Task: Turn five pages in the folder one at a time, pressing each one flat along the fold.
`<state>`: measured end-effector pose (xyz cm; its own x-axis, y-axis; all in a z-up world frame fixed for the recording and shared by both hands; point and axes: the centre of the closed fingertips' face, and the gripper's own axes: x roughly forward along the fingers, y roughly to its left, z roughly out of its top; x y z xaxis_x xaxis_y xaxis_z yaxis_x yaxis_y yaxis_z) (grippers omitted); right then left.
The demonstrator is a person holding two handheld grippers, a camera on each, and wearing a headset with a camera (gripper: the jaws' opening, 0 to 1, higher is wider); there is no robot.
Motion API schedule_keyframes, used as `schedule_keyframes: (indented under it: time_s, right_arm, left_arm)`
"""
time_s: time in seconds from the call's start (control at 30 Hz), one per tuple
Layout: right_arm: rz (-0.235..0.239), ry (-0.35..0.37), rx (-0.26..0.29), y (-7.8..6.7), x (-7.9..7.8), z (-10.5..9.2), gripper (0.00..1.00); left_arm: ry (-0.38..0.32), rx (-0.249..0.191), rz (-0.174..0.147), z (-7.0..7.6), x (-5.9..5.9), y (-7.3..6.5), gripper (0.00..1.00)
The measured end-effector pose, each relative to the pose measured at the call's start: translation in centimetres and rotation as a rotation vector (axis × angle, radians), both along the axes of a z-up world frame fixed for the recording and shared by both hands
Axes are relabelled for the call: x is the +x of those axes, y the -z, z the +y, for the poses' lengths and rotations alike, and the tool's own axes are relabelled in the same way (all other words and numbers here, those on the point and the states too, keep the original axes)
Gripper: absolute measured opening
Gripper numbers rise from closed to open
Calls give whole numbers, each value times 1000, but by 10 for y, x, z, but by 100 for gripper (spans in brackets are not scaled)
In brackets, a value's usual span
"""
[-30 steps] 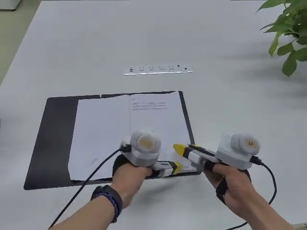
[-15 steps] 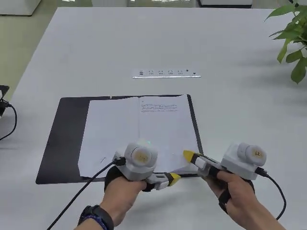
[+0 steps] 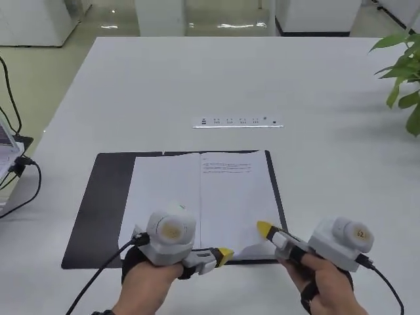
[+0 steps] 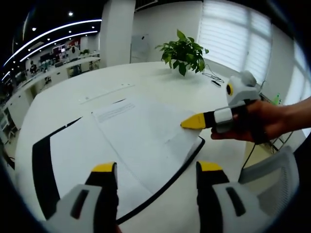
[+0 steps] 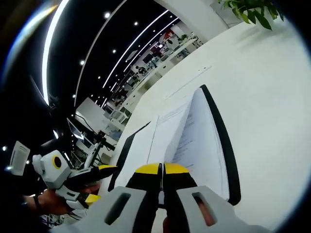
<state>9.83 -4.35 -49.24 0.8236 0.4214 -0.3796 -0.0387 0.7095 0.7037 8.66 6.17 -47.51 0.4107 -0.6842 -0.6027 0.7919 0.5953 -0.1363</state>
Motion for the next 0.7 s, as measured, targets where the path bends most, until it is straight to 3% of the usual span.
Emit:
schedule_keyframes:
  time_s: [0.23, 0.57, 0.7]
  right_arm:
    - [-10, 18, -1, -8, 2, 1, 0]
    - [-34, 14, -10, -21, 3, 15, 0]
    - [-43, 1, -19, -24, 5, 21, 0]
  left_arm:
    - [15, -6, -23, 6, -7, -12, 66]
    - [-9, -20, -58, 28, -3, -31, 66]
    - [-27, -66, -61, 33, -5, -44, 67]
